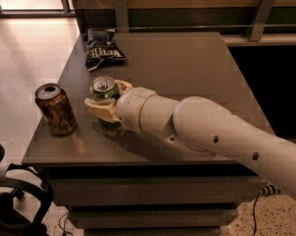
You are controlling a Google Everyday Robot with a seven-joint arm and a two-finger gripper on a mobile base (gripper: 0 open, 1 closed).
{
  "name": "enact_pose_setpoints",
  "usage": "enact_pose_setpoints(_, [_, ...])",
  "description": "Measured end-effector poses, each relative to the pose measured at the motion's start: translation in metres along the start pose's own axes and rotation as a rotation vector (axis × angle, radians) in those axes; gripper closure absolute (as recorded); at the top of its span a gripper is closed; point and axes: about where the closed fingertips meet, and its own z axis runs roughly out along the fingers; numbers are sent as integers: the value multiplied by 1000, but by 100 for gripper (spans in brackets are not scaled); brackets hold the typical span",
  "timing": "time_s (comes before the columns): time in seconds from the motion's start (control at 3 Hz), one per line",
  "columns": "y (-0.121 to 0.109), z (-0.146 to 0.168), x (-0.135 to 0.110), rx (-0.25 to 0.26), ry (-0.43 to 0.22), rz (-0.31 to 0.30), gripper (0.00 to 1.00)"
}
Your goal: Move green can near orange can
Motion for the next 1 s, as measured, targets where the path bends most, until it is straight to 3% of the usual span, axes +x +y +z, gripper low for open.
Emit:
enact_pose_setpoints(0.33, [0,0,0,0,0,0,12])
enact_pose_setpoints(0.67, [1,1,-1,-2,0,-2,0])
enact_pose_setpoints(1.0, [2,1,-1,-2,0,-2,0])
